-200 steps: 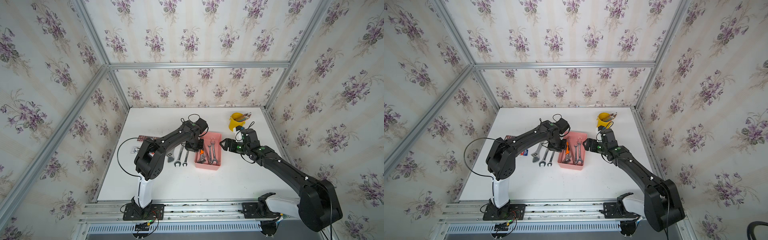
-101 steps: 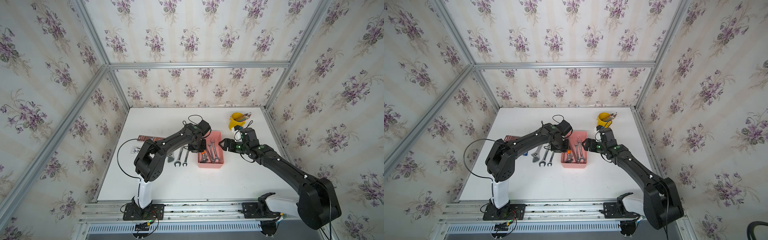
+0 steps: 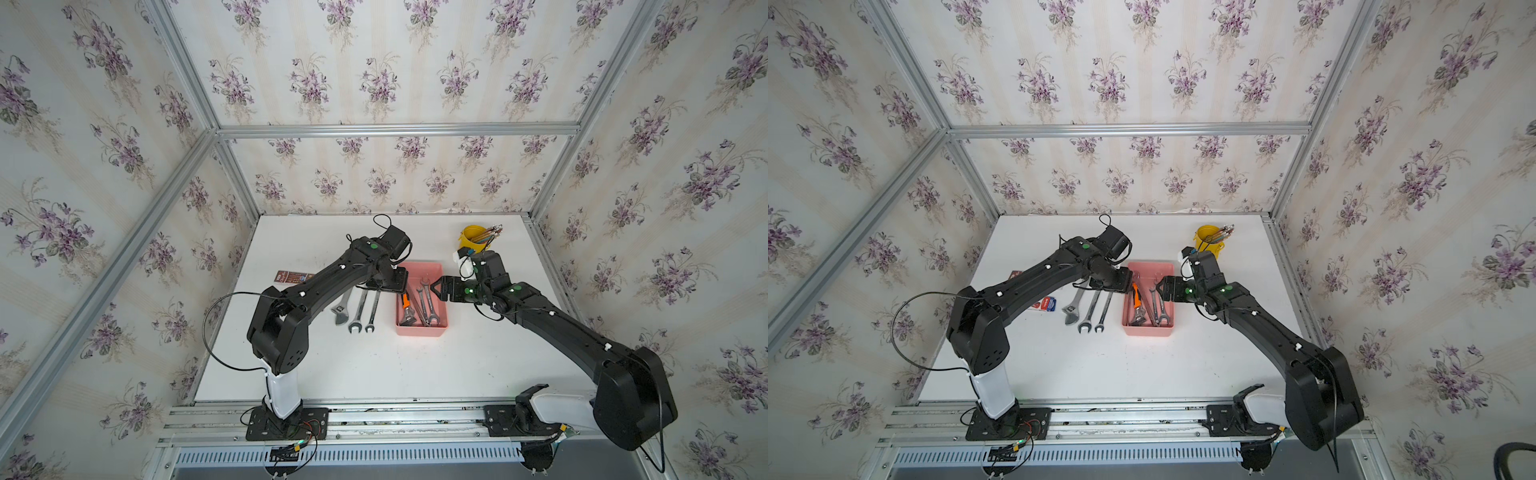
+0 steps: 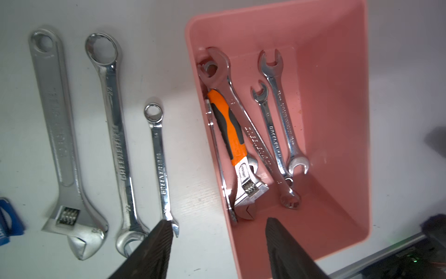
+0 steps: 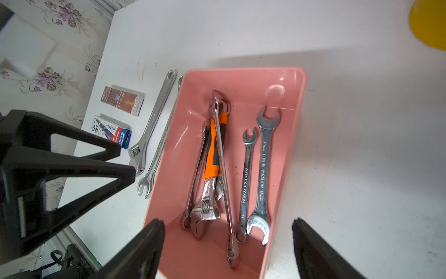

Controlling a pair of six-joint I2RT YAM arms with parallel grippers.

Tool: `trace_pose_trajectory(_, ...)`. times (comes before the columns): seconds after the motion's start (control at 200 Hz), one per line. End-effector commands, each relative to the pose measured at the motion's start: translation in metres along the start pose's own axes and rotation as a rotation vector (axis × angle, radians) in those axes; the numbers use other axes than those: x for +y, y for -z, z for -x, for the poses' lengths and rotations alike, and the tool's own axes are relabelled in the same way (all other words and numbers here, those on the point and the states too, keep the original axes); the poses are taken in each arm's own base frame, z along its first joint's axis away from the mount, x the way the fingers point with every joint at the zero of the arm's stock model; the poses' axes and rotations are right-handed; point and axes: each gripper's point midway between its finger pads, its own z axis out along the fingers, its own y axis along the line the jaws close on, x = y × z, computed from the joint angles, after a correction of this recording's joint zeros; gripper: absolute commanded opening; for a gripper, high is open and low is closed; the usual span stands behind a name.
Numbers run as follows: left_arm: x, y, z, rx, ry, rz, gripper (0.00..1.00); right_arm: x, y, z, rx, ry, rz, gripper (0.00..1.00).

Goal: Take out the wrench from the storage box
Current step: Pick up the wrench from the storage box.

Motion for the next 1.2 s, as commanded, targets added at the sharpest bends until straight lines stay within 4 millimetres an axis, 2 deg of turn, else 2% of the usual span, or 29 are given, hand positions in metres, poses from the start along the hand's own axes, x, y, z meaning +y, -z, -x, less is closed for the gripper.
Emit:
trace_pose_trajectory(0.0, 0.003, 0.005, 0.008, -0.072, -0.196, -0.044, 0.76, 0.005, -0.007, 0.001, 0.006, 0.031, -0.021, 0.85)
trace_pose_trajectory(0.13, 0.006, 0.017, 0.014, -0.139, -0.243, -0.180, 0.92, 0.011, -0.020, 0.003, 0.021, 0.062, -0.039, 0.82)
trace_pose_trajectory(0.145, 0.005, 0.018, 0.014, -0.143, -0.247, -0.199, 0.94, 0.020, -0.023, -0.002, 0.035, 0.084, -0.027, 0.81)
trace_pose_trajectory(0.175, 0.005, 0.020, 0.015, -0.153, -0.252, -0.231, 1.00, 0.025, -0.027, -0.004, 0.044, 0.099, -0.025, 0.80)
trace_pose_trajectory(0.42, 0.012, 0.024, 0.012, -0.170, -0.221, -0.370, 0.99, 0.029, -0.060, -0.009, 0.097, 0.146, -0.048, 0.65)
trace_pose_trajectory(0.744, 0.023, 0.023, 0.007, -0.180, -0.187, -0.396, 0.99, 0.016, -0.103, -0.023, 0.204, 0.181, -0.079, 0.48)
trace_pose_trajectory(0.884, 0.026, 0.023, 0.006, -0.182, -0.170, -0.400, 0.99, 0.013, -0.116, -0.030, 0.240, 0.179, -0.071, 0.38)
trace_pose_trajectory(1.194, 0.028, 0.022, 0.007, -0.180, -0.162, -0.407, 0.99, 0.007, -0.132, -0.042, 0.299, 0.173, -0.059, 0.27)
